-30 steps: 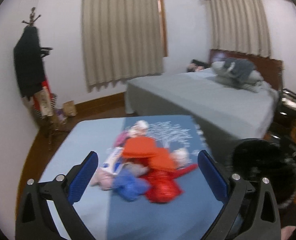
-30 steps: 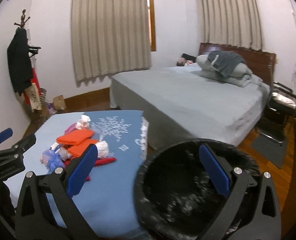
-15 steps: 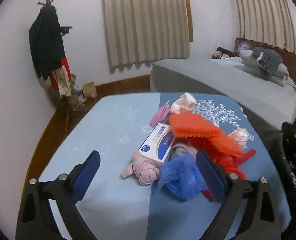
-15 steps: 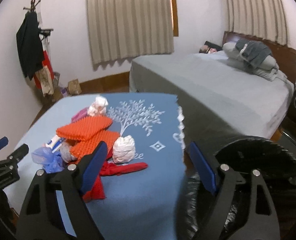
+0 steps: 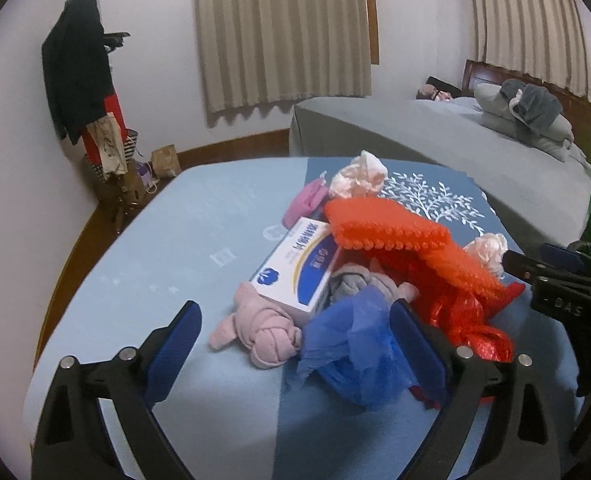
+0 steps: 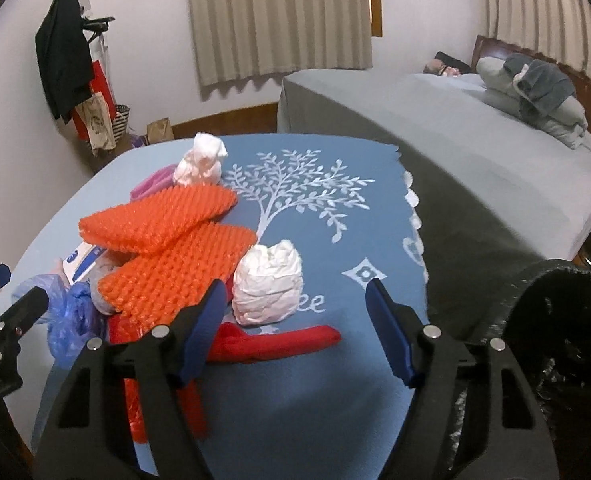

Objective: Collect trash
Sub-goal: 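Grasp the white tissue ball with the right gripper while the left gripper grasps the blue plastic bag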

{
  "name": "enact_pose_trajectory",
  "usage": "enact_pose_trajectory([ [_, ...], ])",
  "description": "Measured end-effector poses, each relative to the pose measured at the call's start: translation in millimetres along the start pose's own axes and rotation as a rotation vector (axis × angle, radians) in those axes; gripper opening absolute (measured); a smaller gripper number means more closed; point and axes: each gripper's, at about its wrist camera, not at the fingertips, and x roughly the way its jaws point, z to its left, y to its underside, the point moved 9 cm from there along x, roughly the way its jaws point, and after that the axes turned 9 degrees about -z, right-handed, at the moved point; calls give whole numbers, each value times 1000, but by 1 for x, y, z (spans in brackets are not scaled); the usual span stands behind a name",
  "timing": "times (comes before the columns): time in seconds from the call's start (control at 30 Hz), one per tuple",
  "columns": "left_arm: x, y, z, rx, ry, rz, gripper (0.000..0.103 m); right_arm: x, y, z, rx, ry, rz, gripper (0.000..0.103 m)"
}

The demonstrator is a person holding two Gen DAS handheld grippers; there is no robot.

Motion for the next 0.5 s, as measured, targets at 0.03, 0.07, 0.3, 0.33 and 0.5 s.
enact_pose_trajectory([
  [0.03, 3, 2, -2, 3, 2, 5, 93, 3, 1, 1, -6, -2, 5, 70],
  [0.07, 4, 3, -3, 5, 2, 10, 93, 6, 2, 2, -9, -4, 10, 69],
  [0.3, 11, 3, -6, 3, 9, 18, 93, 28, 10, 9, -11, -27, 69, 58],
  [0.33, 10, 3, -7, 7, 10, 18, 93, 31, 11, 11, -10, -37, 84, 55],
  [0.5, 8, 3, -10, 0, 23, 21, 93, 36, 14, 15, 0, -87, 108, 34],
])
